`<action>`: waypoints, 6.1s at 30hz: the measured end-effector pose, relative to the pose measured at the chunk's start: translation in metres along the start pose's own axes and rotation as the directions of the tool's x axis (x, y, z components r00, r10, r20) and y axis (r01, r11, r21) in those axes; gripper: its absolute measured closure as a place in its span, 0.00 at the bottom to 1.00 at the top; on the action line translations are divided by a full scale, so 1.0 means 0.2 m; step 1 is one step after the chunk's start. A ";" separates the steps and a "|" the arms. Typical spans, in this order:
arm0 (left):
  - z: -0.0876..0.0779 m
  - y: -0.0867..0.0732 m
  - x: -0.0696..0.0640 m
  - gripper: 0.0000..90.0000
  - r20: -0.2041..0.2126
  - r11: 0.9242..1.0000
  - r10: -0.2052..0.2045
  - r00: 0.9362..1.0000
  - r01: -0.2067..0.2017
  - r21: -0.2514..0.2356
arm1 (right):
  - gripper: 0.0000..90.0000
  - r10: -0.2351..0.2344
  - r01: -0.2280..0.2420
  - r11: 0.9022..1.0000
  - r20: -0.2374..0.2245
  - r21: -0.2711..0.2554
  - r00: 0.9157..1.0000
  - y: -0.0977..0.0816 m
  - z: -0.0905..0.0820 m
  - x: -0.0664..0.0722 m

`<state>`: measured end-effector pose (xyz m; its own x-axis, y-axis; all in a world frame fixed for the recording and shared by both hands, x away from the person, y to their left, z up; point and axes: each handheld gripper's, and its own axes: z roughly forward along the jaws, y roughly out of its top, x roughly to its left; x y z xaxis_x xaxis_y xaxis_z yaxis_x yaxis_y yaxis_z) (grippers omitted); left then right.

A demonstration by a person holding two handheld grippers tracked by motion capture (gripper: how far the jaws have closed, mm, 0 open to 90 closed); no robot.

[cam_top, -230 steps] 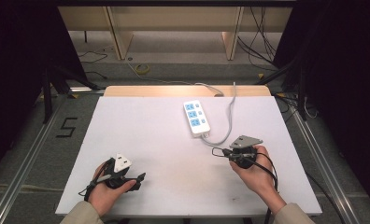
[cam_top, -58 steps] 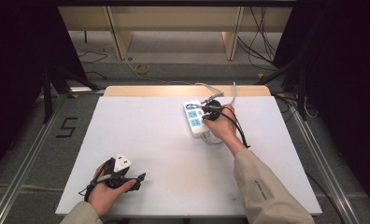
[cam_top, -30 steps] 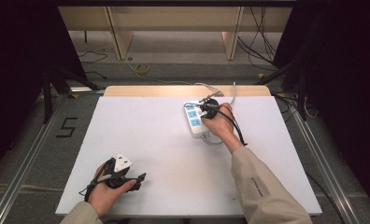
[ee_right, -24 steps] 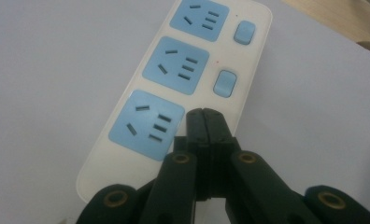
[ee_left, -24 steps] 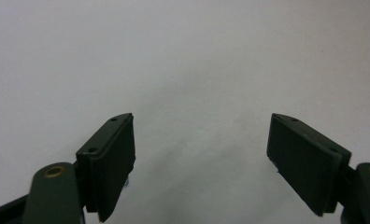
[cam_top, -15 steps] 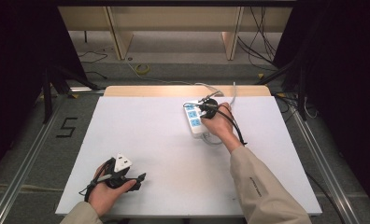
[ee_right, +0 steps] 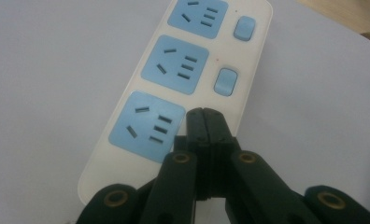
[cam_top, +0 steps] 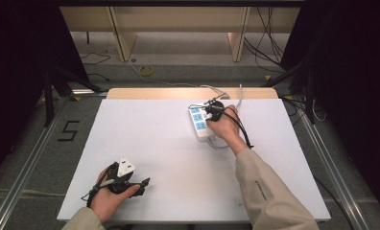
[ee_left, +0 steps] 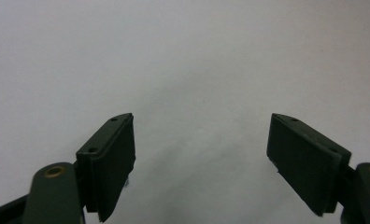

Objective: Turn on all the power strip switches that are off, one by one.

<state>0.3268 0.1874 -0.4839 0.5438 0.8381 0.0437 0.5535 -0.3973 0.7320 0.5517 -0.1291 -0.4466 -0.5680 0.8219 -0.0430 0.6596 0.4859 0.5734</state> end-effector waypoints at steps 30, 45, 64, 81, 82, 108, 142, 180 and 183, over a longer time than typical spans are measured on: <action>0.00 0.00 0.00 0.26 0.002 1.000 0.001 1.000 -0.001 0.005 | 1.00 0.029 -0.029 1.000 0.000 -0.002 1.000 -0.01 0.00 0.00; 0.00 0.00 0.00 0.26 0.002 1.000 0.000 1.000 0.000 0.005 | 1.00 0.052 -0.052 0.998 -0.009 -0.021 0.999 -0.02 0.00 -0.01; 0.00 0.00 0.00 0.26 0.004 1.000 -0.005 1.000 0.005 0.003 | 1.00 0.040 -0.040 0.999 -0.007 0.002 0.999 0.00 0.00 -0.01; 0.00 0.00 0.01 0.26 0.007 1.000 0.001 1.000 -0.001 0.006 | 1.00 0.034 -0.033 0.998 0.019 -0.047 0.999 0.04 0.01 -0.03; 0.00 0.00 0.01 0.26 0.007 1.000 0.001 1.000 -0.001 0.006 | 1.00 0.035 -0.034 0.998 0.018 -0.048 0.999 0.05 0.01 -0.04; -0.01 -0.01 0.02 0.26 0.008 1.000 -0.007 1.000 0.007 0.005 | 1.00 0.063 -0.060 0.996 0.044 -0.067 0.997 0.16 0.04 -0.10; -0.02 -0.02 0.01 0.26 0.004 1.000 -0.015 1.000 0.015 -0.002 | 1.00 0.079 -0.077 0.995 0.035 -0.068 0.996 0.26 0.11 -0.10; -0.02 -0.03 0.01 0.26 0.006 1.000 -0.016 1.000 0.016 0.001 | 1.00 0.077 -0.074 0.996 0.050 -0.044 0.996 0.29 0.19 -0.12; -0.02 -0.03 0.01 0.26 0.005 1.000 -0.016 1.000 0.016 -0.001 | 1.00 0.074 -0.072 0.997 0.048 -0.040 0.996 0.29 0.20 -0.12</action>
<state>0.3225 0.1929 -0.4848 0.5382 0.8424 0.0281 0.5619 -0.3834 0.7330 0.6229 -0.1086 -0.4456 -0.4931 0.8691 -0.0397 0.6790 0.4130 0.6069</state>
